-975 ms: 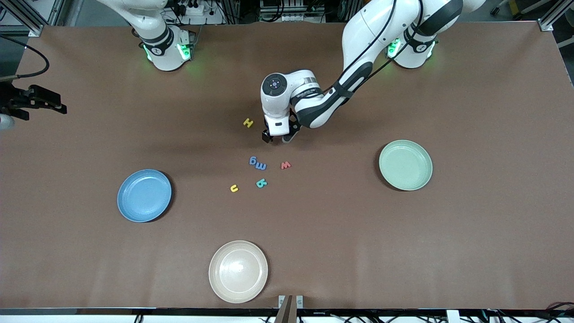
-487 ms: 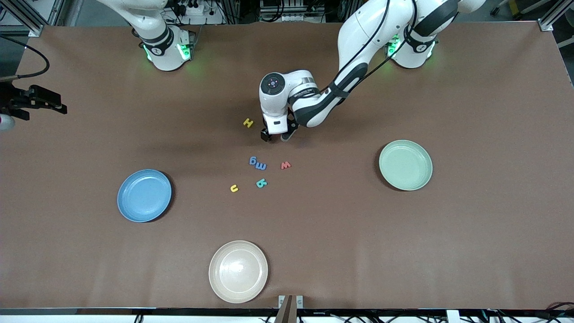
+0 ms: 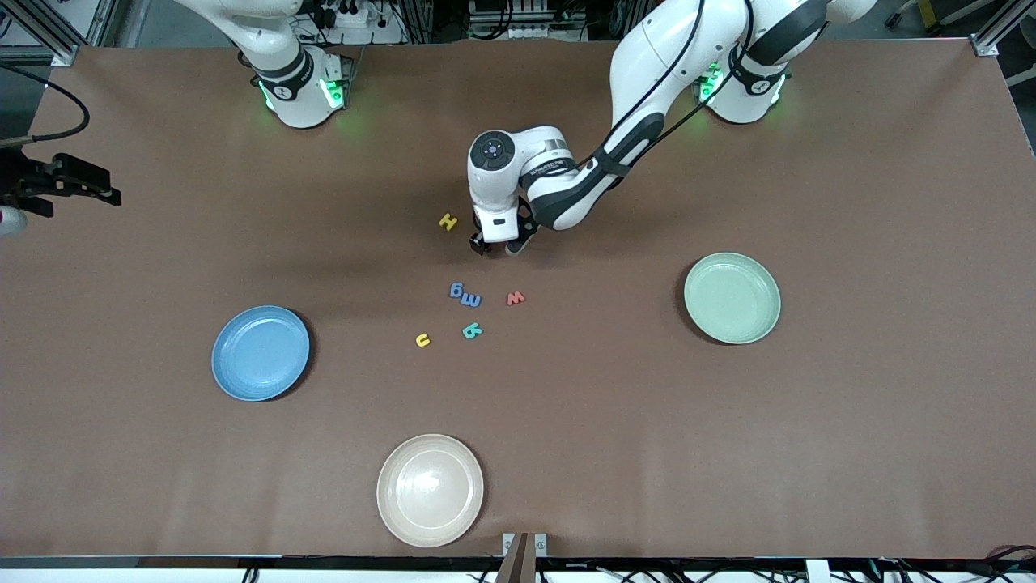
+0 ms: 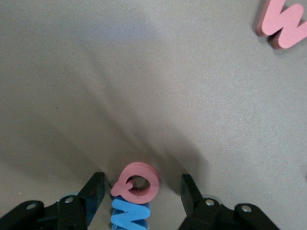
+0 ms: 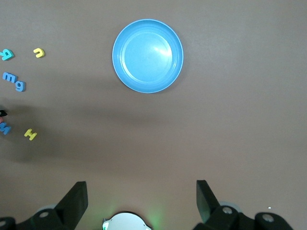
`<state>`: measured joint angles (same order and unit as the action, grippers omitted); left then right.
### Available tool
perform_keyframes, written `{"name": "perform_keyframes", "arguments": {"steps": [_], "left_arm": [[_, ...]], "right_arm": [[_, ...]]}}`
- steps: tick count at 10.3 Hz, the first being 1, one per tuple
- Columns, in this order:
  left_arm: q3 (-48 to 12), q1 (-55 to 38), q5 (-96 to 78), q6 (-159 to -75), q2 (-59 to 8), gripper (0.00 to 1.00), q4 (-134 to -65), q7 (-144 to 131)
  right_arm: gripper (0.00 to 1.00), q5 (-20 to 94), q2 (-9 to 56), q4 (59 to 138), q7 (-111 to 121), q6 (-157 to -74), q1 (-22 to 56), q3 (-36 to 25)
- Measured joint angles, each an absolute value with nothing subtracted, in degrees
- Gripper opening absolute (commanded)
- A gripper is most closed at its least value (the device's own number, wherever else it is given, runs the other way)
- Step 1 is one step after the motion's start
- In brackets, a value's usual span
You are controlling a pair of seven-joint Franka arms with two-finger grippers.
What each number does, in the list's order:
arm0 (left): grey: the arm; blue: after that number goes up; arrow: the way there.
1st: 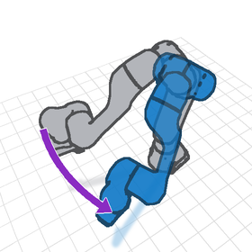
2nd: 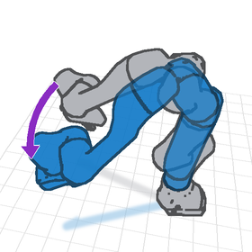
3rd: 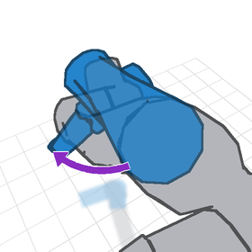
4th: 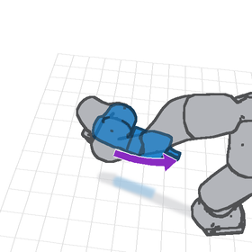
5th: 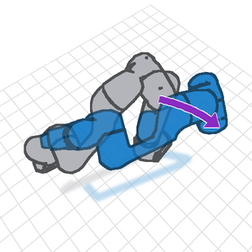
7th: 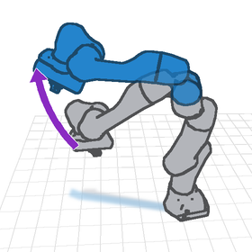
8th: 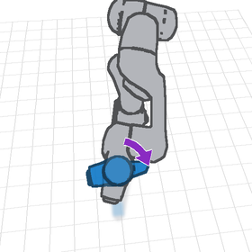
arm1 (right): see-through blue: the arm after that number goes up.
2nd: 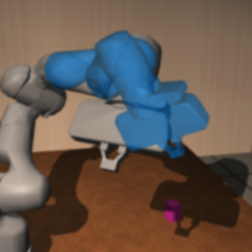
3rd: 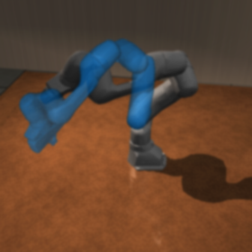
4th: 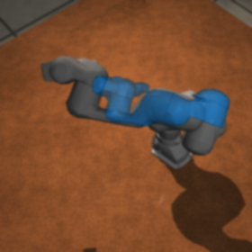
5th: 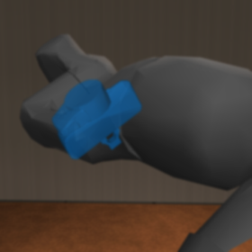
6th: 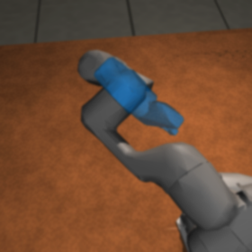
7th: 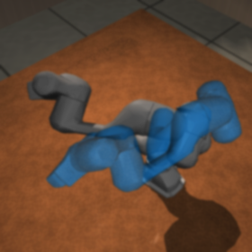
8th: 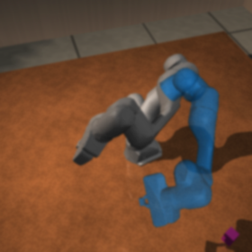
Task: Sort upper and lower case letters into plates
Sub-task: 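Lower the left gripper and grasp the pink Q, then carry the pink Q to the green plate and release it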
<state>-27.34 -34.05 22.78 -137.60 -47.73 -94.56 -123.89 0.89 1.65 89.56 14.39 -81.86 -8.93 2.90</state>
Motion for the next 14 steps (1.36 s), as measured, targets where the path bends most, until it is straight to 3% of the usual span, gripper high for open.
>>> {"name": "perform_keyframes", "arguments": {"steps": [2,3,14], "left_arm": [[-27.4,-34.1,22.8,-137.6,-47.6,0.32,-94.6,-123.9],[-27.4,-34.1,22.8,-137.6,-47.6,0.28,-94.5,-123.9],[-27.1,-27.6,22.9,-135.0,-46.5,0.25,-93.5,-116.4]], "right_arm": [[1.00,0.9,1.7,89.6,14.4,-81.9,-8.9,2.9],[1.00,0.9,1.7,89.6,14.4,-81.9,-8.9,2.9],[1.00,0.9,1.7,89.6,14.5,-81.9,-8.9,2.9]]}}
